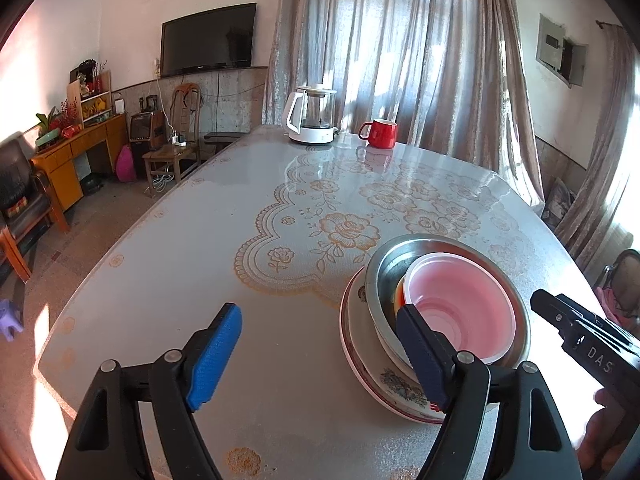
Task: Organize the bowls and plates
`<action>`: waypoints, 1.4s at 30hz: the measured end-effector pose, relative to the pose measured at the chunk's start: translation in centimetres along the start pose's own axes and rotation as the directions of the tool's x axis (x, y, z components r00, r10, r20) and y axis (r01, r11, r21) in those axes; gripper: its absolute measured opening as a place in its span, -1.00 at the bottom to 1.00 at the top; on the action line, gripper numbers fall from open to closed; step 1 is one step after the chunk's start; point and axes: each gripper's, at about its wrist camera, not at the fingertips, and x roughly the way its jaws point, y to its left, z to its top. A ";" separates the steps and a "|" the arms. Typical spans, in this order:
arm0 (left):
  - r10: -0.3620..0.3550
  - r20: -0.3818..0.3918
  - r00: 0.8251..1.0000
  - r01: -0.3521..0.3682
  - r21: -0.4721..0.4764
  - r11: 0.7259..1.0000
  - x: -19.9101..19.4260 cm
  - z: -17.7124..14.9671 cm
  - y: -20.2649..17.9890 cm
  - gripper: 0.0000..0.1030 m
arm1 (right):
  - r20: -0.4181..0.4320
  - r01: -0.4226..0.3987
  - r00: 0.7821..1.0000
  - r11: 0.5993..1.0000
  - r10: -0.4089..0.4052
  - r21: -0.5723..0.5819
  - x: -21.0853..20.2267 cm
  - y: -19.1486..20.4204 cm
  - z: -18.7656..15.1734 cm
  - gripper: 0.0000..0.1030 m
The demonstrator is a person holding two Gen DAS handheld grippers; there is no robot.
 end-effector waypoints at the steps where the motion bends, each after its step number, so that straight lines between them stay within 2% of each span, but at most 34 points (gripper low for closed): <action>1: 0.004 -0.001 1.000 -0.004 -0.002 1.000 -0.1 0.0 0.0 0.56 | 0.001 0.001 1.000 1.000 -0.001 -0.002 0.0 0.1 -0.1 -0.13; 42: 0.068 -0.003 0.998 -0.068 -0.001 0.998 0.0 0.1 0.0 0.56 | -0.003 -0.005 1.000 1.000 0.005 -0.018 0.3 0.9 -0.2 -0.13</action>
